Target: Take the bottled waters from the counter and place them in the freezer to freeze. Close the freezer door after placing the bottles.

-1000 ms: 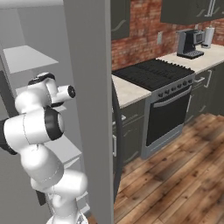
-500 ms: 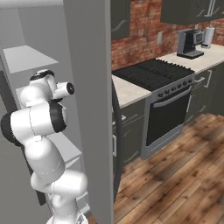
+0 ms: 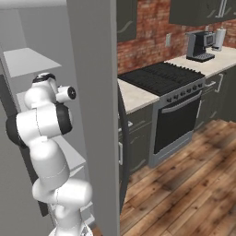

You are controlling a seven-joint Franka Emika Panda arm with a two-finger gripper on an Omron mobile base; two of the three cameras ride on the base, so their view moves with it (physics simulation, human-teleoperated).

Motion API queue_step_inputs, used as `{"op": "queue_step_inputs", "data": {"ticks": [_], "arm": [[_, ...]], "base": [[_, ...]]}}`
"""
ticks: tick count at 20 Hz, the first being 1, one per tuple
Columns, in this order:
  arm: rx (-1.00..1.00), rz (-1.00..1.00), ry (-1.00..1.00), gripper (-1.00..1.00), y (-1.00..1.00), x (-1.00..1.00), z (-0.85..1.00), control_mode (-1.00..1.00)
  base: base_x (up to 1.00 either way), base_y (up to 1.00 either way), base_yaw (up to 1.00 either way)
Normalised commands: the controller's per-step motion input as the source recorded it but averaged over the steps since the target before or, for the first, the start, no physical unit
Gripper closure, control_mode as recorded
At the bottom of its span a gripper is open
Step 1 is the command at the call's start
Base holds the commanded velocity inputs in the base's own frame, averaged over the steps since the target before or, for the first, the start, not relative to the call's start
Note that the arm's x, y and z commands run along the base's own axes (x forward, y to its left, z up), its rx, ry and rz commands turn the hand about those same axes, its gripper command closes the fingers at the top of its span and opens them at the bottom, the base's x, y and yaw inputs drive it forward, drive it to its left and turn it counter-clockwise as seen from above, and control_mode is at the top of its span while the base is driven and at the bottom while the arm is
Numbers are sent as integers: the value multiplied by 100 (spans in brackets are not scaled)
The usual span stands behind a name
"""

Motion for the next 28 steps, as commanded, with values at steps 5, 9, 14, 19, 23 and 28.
{"op": "queue_step_inputs", "data": {"ticks": [5,9,14,19,23,28], "arm": [[-1,-5,0,100,0,1,-49,-100],[0,-1,-1,100,0,0,-26,-100],[1,0,0,-100,0,0,-5,-100],[0,0,0,-100,0,0,-3,-100],[0,0,0,-100,-2,0,-1,-100],[0,0,0,-100,-23,0,-2,-100]], "base": [[0,0,0],[0,0,0],[0,0,0],[0,0,0],[0,0,0],[0,0,0]]}}
